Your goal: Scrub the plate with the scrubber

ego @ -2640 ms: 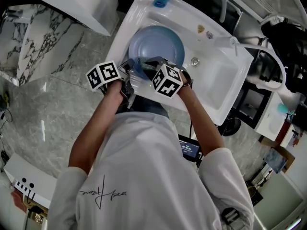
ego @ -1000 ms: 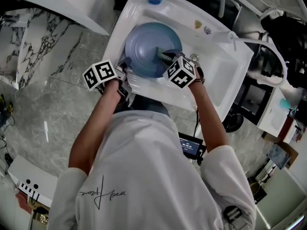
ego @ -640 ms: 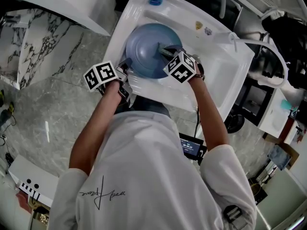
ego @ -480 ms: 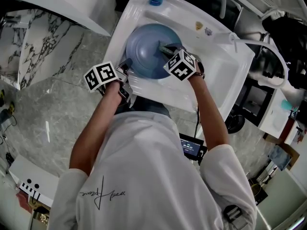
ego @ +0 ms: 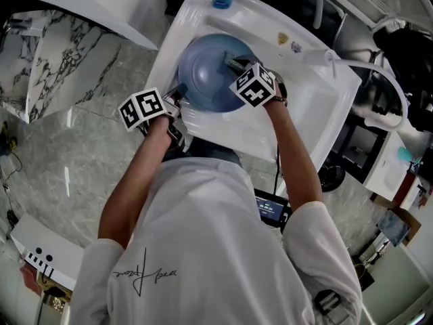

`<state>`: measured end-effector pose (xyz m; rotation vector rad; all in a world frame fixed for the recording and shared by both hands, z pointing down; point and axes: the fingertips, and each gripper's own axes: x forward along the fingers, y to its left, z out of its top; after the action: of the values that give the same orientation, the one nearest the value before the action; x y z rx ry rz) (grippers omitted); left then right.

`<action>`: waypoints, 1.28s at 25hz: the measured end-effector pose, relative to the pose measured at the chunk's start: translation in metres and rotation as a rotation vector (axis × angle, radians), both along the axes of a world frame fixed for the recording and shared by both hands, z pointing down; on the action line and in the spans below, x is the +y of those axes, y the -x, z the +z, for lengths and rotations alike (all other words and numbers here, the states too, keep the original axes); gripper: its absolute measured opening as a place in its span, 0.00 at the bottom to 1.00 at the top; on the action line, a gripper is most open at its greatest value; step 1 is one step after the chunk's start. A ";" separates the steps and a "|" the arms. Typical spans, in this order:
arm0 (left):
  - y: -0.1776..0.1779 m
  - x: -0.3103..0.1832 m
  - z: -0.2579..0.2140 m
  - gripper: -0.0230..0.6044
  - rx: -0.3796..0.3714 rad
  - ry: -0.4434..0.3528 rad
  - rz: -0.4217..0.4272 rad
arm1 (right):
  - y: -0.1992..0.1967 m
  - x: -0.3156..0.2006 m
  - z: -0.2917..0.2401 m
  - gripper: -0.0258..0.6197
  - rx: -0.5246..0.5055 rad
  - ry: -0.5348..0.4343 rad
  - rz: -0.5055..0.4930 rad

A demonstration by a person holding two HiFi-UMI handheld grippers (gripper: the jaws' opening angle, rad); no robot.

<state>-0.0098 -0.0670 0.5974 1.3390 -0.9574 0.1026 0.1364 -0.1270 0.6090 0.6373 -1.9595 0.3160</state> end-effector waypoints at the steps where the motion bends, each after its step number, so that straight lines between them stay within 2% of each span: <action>1: 0.000 0.000 0.000 0.20 -0.003 -0.002 -0.003 | 0.000 0.000 0.000 0.13 -0.001 -0.002 -0.002; 8: -0.001 0.000 0.000 0.20 -0.002 -0.009 -0.018 | 0.000 -0.001 -0.003 0.13 -0.017 -0.036 -0.024; 14: -0.001 0.001 -0.004 0.20 -0.017 -0.031 -0.021 | 0.002 -0.003 -0.011 0.13 -0.084 -0.059 -0.012; 23: 0.008 -0.006 -0.021 0.20 -0.014 -0.071 -0.101 | -0.005 -0.004 -0.025 0.13 -0.163 -0.079 0.029; 27: 0.009 -0.006 -0.027 0.20 -0.041 -0.087 -0.070 | -0.009 -0.002 -0.034 0.13 -0.205 -0.076 0.090; 32: 0.014 -0.003 -0.038 0.20 -0.132 -0.143 0.007 | -0.013 0.006 -0.051 0.13 -0.251 -0.085 0.173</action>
<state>-0.0234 -0.0703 0.5596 1.4814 -1.0871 0.1312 0.1498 -0.1213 0.5575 0.8596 -2.1695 0.4392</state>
